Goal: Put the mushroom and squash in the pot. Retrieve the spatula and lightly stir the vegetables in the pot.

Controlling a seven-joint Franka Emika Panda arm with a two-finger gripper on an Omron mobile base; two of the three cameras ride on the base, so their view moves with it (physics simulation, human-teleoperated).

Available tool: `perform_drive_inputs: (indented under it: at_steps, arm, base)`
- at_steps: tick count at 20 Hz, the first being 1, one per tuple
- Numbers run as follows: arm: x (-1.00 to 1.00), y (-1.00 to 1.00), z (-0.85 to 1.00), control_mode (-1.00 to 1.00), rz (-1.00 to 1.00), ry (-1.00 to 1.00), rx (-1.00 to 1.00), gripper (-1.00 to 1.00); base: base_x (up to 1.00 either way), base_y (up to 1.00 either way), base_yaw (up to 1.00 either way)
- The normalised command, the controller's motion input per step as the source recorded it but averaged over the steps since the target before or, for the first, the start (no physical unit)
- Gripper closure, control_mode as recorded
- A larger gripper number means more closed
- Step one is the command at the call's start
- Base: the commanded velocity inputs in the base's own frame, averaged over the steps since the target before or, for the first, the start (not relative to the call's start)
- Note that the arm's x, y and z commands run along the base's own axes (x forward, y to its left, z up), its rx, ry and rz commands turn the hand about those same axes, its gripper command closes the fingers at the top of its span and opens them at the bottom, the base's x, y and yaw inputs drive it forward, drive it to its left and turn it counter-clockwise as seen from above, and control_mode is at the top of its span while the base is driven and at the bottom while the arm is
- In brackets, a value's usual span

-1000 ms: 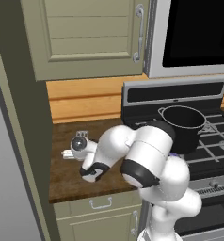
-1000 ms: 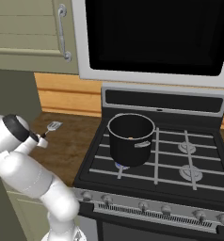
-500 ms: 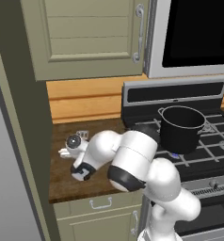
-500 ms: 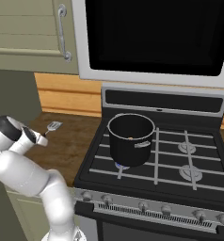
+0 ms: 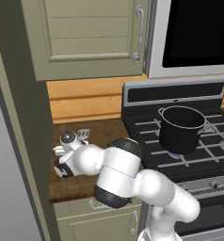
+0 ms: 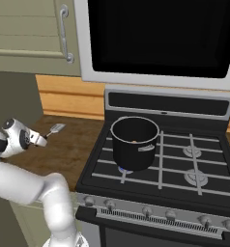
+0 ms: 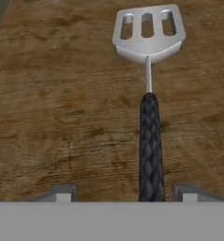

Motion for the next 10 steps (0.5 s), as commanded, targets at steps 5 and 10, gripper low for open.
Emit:
perform_drive_inputs:
  at_steps: [5, 10]
  arm:
    - [-0.08, -0.21, -0.13, -1.00, 0.00, 0.00, 0.00, 1.00]
    - [-0.35, -0.46, 0.00, -1.00, 0.00, 0.00, 0.02, 1.00]
  base:
    - [0.00, 0.00, 0.00]
    - [0.00, 0.00, 0.00]
